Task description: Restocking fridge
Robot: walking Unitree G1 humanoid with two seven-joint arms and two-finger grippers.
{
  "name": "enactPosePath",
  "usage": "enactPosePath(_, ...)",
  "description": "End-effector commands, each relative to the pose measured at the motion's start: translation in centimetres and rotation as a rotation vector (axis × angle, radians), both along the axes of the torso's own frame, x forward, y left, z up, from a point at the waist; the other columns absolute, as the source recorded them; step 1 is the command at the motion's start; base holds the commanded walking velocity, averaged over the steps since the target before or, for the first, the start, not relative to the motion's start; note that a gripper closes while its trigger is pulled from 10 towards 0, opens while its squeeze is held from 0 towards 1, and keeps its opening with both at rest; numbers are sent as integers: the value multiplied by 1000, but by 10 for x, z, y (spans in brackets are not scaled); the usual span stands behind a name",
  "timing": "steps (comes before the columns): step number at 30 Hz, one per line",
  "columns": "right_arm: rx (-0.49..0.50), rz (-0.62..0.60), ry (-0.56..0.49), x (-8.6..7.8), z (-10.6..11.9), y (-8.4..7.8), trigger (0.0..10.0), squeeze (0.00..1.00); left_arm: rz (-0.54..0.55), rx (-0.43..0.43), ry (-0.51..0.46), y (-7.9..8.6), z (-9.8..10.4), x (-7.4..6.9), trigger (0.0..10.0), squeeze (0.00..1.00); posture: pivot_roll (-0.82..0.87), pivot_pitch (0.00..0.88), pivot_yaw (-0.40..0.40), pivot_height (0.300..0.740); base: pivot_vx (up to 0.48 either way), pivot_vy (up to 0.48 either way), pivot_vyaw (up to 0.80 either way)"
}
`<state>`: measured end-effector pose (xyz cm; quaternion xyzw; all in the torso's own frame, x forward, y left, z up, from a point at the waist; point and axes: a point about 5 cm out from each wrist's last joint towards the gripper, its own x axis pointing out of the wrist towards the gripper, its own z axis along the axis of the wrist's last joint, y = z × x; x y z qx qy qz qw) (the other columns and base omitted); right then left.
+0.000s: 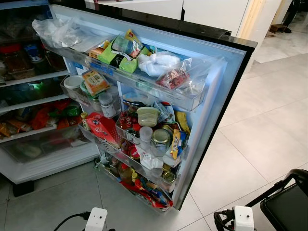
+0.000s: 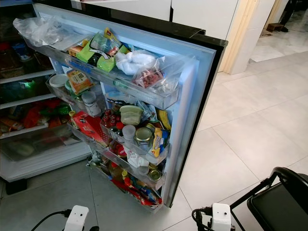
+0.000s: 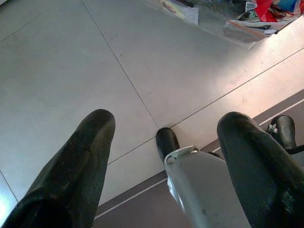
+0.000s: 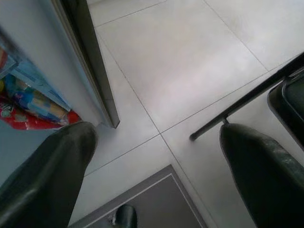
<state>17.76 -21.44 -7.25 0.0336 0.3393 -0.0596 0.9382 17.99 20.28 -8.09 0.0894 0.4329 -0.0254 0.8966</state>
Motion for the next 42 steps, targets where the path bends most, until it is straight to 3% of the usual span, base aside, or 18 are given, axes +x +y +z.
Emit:
enactPosePath(1, -42, -19, -122, 54, 34, -18, 10000, 0, 0, 2, 23, 1, -2, -4, 10000, 0, -2, 0, -34, 740, 0, 0, 0)
enactPosePath(3, -57, -15, -204, 93, 65, -29, 10000, 0, -2, 4, 22, 1, -2, -4, 10000, 0, -2, 0, -34, 740, 0, 0, 0)
enactPosePath(12, -89, -41, -239, 103, 78, -39, 10000, 0, -8, 6, 23, 1, -2, -5, 10000, 0, -6, 0, -28, 740, 0, 0, 0)
enactPosePath(23, -127, -25, -386, 132, 118, -51, 10000, 0, -7, 7, 22, 2, -2, -5, 10000, 0, -4, 0, -33, 740, 0, 0, 0)
enactPosePath(30, -124, 97, -504, 161, 151, -33, 10000, 0, 20, 8, 21, 3, -2, -5, 10000, 0, 12, 0, -46, 740, 0, 0, 0)
enactPosePath(35, -132, 197, -551, 172, 164, -18, 10000, 0, 31, 8, 23, 3, -2, -4, 10000, 0, 14, 0, -48, 740, 0, 0, 0)
enactPosePath(42, -100, 230, -588, 176, 171, -12, 10000, 0, 35, 8, 23, 3, -2, -4, 10000, 0, 14, 0, -47, 740, 0, 0, 0)
